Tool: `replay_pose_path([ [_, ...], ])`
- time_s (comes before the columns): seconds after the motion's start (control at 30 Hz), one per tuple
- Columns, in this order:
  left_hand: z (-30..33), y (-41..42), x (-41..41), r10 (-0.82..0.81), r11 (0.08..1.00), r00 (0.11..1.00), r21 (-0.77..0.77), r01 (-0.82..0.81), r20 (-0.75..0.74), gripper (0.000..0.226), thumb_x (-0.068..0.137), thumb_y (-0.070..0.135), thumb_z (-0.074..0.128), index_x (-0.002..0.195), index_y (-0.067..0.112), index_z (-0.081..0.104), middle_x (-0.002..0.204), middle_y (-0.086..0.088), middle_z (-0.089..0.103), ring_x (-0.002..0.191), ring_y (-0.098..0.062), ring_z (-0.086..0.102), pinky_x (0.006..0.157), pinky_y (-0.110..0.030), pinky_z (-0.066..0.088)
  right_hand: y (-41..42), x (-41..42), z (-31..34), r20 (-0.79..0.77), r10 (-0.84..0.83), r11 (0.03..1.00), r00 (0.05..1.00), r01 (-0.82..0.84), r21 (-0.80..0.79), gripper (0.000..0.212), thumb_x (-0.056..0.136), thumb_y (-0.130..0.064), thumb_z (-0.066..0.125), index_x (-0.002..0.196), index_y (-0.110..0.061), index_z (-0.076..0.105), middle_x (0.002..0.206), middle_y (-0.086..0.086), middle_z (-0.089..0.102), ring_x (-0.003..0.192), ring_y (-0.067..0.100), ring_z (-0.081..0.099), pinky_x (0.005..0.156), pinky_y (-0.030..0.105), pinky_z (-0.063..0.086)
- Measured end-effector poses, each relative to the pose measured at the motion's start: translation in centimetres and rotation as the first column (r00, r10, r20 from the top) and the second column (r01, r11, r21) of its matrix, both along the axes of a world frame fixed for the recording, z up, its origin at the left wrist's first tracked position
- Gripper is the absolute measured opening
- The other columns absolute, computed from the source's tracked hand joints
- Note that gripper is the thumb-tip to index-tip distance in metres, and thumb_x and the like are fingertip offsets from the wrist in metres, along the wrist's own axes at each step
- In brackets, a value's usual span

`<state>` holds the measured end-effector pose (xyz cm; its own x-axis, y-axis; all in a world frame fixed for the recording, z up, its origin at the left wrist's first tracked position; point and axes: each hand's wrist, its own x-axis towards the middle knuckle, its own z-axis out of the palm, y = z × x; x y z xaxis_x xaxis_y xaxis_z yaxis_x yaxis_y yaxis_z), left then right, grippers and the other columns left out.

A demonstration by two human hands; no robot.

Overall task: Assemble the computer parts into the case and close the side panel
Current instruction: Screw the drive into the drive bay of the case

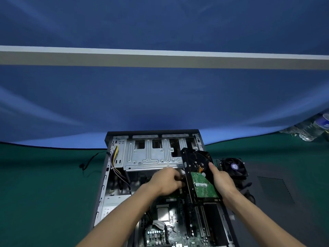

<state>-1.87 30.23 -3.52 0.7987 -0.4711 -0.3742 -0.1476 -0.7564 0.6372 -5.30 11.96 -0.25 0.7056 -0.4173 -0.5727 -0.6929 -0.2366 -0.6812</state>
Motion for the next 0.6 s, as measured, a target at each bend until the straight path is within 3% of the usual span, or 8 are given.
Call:
replay_pose_path([
  [0.03, -0.2, 0.3, -0.2, 0.091, 0.99, 0.982, -0.094, -0.107, -0.163, 0.022, 0.089, 0.029, 0.06, 0.103, 0.016, 0.07, 0.103, -0.003, 0.07, 0.095, -0.023, 0.063, 0.084, -0.032, 0.048, 0.2, -0.1, 0.0, 0.007, 0.03, 1.0, 1.0, -0.03, -0.008, 0.058, 0.098, -0.049, 0.041, 0.1, 0.004, 0.065, 0.096, 0.014, 0.068, 0.087, 0.028, 0.064, 0.081, 0.042, 0.048],
  [0.1, -0.3, 0.7, -0.4, 0.231, 0.93, 0.909, -0.196, -0.311, -0.348, 0.021, 0.09, 0.019, 0.057, 0.104, 0.009, 0.069, 0.109, -0.009, 0.069, 0.096, -0.02, 0.062, 0.088, -0.03, 0.045, 0.4, -0.4, -0.1, 0.028, 0.08, 0.996, 0.996, -0.078, -0.048, 0.054, 0.098, -0.048, 0.041, 0.062, -0.009, 0.053, 0.053, -0.001, 0.048, 0.049, 0.015, 0.044, 0.053, 0.031, 0.033],
  [0.17, 0.1, 0.9, -0.6, 0.352, 0.845, 0.835, -0.241, -0.478, -0.423, 0.023, 0.089, 0.011, 0.053, 0.104, 0.001, 0.068, 0.112, -0.014, 0.067, 0.094, -0.02, 0.059, 0.084, -0.03, 0.044, 0.6, -0.6, -0.3, 0.031, 0.149, 0.985, 0.988, -0.145, -0.094, 0.055, 0.099, -0.047, 0.04, 0.056, -0.014, 0.032, 0.049, -0.003, 0.032, 0.045, 0.014, 0.03, 0.05, 0.029, 0.022],
  [0.23, 0.1, 0.8, -0.9, 0.408, 0.695, 0.713, -0.312, -0.647, -0.571, 0.022, 0.087, 0.007, 0.048, 0.094, 0.0, 0.068, 0.101, -0.013, 0.068, 0.089, -0.021, 0.06, 0.085, -0.035, 0.048, 0.9, -0.8, -0.3, 0.022, 0.22, 0.964, 0.975, -0.214, -0.159, 0.056, 0.1, -0.046, 0.037, 0.055, -0.014, 0.028, 0.05, -0.001, 0.032, 0.046, 0.015, 0.03, 0.05, 0.029, 0.021],
  [0.33, 0.0, 0.3, -1.8, 0.249, 0.34, 0.465, -0.373, -0.863, -0.85, 0.036, 0.087, 0.012, 0.036, 0.061, 0.01, 0.061, 0.066, -0.008, 0.061, 0.059, -0.02, 0.058, 0.06, -0.033, 0.052, 1.5, -1.0, -0.3, -0.07, 0.294, 0.925, 0.953, -0.302, -0.231, 0.055, 0.101, -0.044, 0.033, 0.056, -0.014, 0.032, 0.053, -0.001, 0.036, 0.048, 0.014, 0.034, 0.048, 0.029, 0.022],
  [0.4, -0.4, 0.3, -2.1, 0.179, 0.183, 0.387, -0.356, -0.916, -0.905, 0.041, 0.091, 0.022, 0.037, 0.059, 0.012, 0.061, 0.07, -0.011, 0.064, 0.063, -0.024, 0.061, 0.063, -0.034, 0.051, 1.7, -1.0, -0.3, -0.129, 0.364, 0.879, 0.923, -0.386, -0.279, 0.053, 0.102, -0.044, 0.03, 0.058, -0.015, 0.032, 0.057, -0.001, 0.036, 0.051, 0.014, 0.035, 0.049, 0.029, 0.024],
  [0.5, -0.7, -0.2, -2.7, 0.312, 0.231, 0.438, -0.38, -0.896, -0.843, 0.022, 0.093, 0.018, 0.049, 0.095, 0.001, 0.064, 0.097, -0.02, 0.067, 0.081, -0.029, 0.065, 0.069, -0.037, 0.055, 1.6, -0.9, -0.3, -0.238, 0.445, 0.808, 0.863, -0.501, -0.308, 0.049, 0.103, -0.043, 0.027, 0.066, -0.014, 0.041, 0.065, -0.001, 0.041, 0.061, 0.015, 0.041, 0.063, 0.028, 0.033],
  [0.6, -1.3, -0.8, -3.1, 0.368, 0.209, 0.414, -0.36, -0.909, -0.833, 0.02, 0.088, 0.002, 0.055, 0.106, -0.005, 0.06, 0.105, -0.025, 0.064, 0.083, -0.029, 0.065, 0.066, -0.034, 0.056, 1.6, -0.8, -0.3, -0.271, 0.442, 0.819, 0.855, -0.508, -0.267, 0.045, 0.103, -0.041, 0.027, 0.096, -0.007, 0.055, 0.087, 0.006, 0.053, 0.079, 0.021, 0.051, 0.077, 0.03, 0.039],
])
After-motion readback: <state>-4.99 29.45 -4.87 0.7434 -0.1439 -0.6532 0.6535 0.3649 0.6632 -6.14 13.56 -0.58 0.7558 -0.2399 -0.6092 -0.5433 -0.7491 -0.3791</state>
